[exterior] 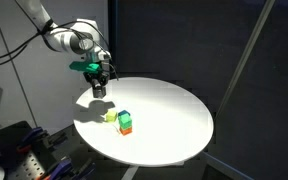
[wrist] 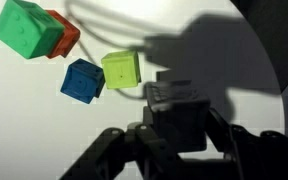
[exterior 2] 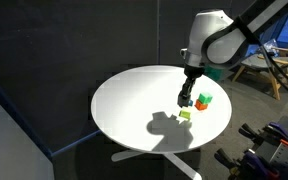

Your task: Put the grey block on top of the green block

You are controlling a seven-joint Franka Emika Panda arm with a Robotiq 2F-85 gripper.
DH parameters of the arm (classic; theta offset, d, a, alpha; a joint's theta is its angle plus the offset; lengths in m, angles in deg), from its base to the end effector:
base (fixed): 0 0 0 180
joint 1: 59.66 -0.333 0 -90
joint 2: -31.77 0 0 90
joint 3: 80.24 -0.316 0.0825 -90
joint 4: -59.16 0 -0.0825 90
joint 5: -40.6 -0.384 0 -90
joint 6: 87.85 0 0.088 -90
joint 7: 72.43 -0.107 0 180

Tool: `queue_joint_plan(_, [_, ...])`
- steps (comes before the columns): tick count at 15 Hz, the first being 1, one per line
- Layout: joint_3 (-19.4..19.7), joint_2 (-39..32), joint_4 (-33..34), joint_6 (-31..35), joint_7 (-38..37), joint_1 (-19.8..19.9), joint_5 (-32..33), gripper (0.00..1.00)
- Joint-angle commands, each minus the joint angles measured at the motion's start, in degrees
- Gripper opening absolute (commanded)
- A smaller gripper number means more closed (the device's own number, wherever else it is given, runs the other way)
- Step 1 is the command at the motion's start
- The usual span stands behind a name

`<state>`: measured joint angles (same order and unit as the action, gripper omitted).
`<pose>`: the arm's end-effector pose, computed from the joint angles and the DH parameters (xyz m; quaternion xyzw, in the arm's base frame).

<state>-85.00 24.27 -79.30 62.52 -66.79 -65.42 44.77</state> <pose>0.4935 0.0938 0.2638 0.9845 0.1704 0.0394 0.0121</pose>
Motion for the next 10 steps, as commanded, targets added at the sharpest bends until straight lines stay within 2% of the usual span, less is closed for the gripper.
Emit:
queue_joint_plan(1, [0.83,2.55,-1.23,-1.30,-2.07,1.53,-2.08,0.30])
queue_joint_plan(10, [2.95,2.18,-2.41,0.24,-2.34,5.05,-8.67,0.30])
